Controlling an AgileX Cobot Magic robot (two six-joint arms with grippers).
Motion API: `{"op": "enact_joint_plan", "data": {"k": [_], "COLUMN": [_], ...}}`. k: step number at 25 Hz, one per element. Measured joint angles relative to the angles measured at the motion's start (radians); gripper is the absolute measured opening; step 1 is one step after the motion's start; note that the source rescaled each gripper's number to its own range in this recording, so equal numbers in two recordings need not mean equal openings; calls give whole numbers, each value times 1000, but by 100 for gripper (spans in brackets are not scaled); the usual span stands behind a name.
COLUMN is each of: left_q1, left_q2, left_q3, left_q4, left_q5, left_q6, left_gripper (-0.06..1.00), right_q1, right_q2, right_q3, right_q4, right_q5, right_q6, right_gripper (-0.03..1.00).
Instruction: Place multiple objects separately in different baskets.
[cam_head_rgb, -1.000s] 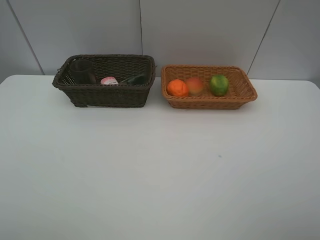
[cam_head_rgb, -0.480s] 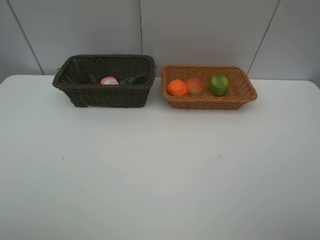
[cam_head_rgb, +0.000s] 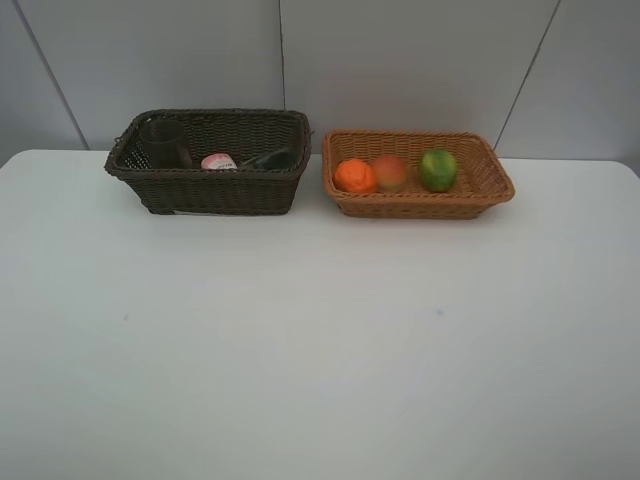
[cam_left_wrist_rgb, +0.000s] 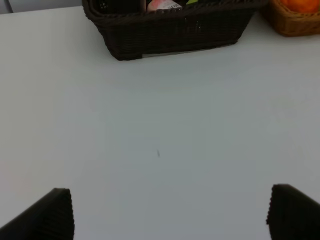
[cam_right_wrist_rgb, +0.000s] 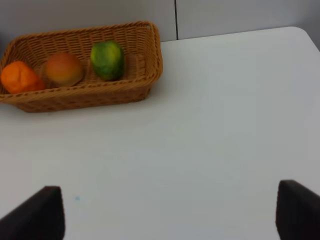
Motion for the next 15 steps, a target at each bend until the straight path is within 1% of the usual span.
{"op": "enact_joint_plan", "data": {"k": [3, 9, 15], "left_q1": [10, 107, 116], "left_q2": [0, 0, 0], "left_q3": [0, 0, 0], "left_q4": [0, 0, 0], "left_q5": [0, 0, 0], "left_q6": [0, -1, -3], "left_gripper": [100, 100, 100], "right_q1": [0, 0, 0], "right_q2": [0, 0, 0], "right_q3": [0, 0, 0], "right_q4": [0, 0, 0], "right_q5": [0, 0, 0], "right_q6": [0, 0, 0], "right_gripper": [85, 85, 85]}}
